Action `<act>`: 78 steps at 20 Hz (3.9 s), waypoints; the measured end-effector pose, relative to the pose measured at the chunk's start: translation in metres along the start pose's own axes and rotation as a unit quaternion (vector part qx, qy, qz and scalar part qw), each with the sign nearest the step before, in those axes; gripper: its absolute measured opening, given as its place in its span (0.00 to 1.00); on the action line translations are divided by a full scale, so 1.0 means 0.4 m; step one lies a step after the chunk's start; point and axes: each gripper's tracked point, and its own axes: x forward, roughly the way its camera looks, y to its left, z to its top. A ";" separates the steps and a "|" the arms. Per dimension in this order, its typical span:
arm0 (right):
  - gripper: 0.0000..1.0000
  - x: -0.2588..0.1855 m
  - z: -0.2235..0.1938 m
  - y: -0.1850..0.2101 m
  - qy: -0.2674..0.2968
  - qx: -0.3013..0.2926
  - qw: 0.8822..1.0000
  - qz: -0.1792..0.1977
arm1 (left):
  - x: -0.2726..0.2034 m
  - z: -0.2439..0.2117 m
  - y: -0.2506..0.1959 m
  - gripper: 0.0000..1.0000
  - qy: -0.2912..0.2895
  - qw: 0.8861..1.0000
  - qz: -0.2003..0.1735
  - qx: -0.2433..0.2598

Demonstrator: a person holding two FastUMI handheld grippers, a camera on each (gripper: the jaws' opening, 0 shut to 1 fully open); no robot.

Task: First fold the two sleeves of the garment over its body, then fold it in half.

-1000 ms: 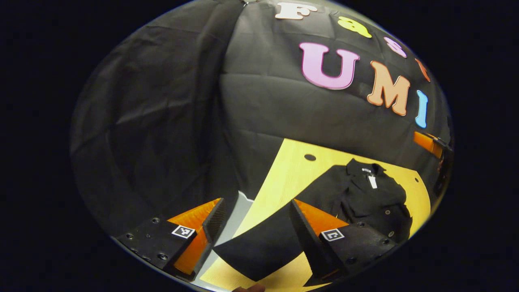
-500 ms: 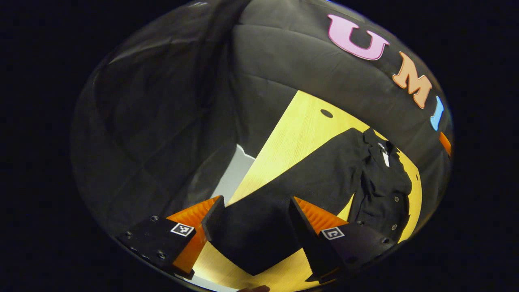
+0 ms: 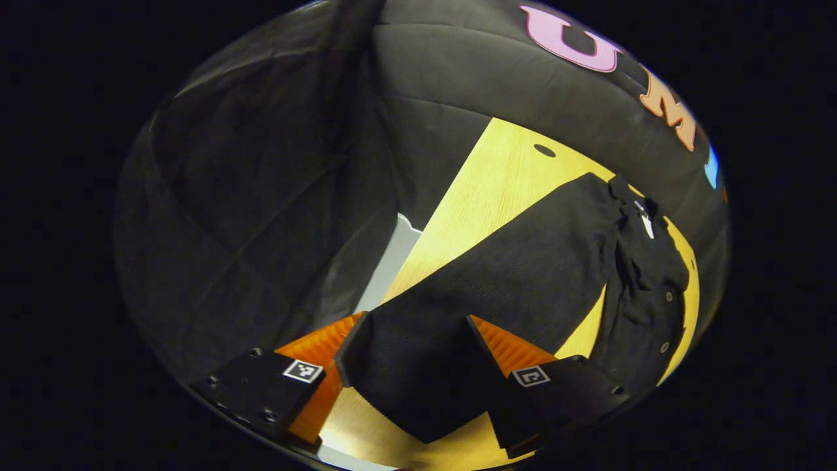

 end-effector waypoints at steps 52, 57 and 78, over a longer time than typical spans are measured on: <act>0.98 -0.370 -0.293 -0.713 -0.001 0.124 0.980 -0.158 | -0.324 0.427 -1.126 0.00 -0.236 0.913 -0.246 0.224; 0.98 -0.388 -0.318 -0.739 0.008 0.133 0.976 -0.174 | -0.265 0.366 -1.247 0.00 -0.198 0.912 -0.258 0.251; 1.00 -0.408 -0.310 -0.553 -0.013 0.105 0.994 -0.040 | -0.550 0.364 -0.910 0.92 -0.358 0.904 -0.163 0.164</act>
